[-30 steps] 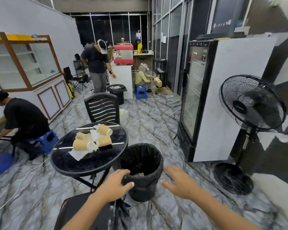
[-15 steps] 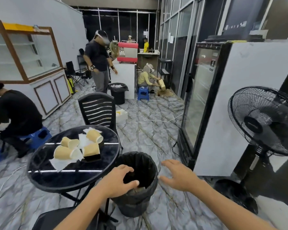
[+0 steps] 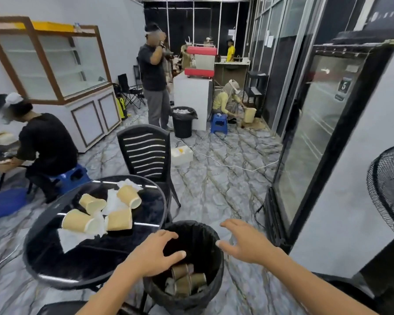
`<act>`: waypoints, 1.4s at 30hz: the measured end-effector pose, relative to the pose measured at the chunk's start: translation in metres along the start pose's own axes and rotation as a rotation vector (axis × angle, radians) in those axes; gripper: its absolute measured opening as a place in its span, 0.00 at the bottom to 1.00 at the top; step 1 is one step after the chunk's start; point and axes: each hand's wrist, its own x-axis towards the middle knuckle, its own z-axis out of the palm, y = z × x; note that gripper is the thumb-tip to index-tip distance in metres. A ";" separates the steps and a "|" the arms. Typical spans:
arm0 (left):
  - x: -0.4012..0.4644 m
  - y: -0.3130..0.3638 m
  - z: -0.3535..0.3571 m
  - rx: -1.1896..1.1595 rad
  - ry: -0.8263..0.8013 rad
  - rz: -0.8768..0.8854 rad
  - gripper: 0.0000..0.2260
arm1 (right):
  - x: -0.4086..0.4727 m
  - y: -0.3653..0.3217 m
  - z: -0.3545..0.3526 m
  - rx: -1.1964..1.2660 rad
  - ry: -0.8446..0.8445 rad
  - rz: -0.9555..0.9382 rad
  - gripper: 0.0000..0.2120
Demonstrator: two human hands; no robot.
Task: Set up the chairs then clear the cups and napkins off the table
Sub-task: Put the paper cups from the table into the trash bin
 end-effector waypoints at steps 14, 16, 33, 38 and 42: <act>0.054 0.001 0.008 -0.135 0.155 -0.329 0.33 | 0.139 0.057 -0.016 0.009 -0.150 -0.298 0.30; 0.053 -0.007 0.008 -0.148 0.162 -0.369 0.33 | 0.156 0.051 -0.011 0.034 -0.178 -0.336 0.30; 0.075 -0.133 -0.009 -0.269 0.318 -0.658 0.35 | 0.342 -0.044 0.064 0.072 -0.329 -0.514 0.35; 0.087 -0.166 -0.015 -0.237 0.296 -0.689 0.37 | 0.381 -0.066 0.089 0.071 -0.349 -0.516 0.38; 0.106 -0.187 -0.019 -0.167 0.281 -0.676 0.38 | 0.411 -0.078 0.105 0.064 -0.327 -0.516 0.37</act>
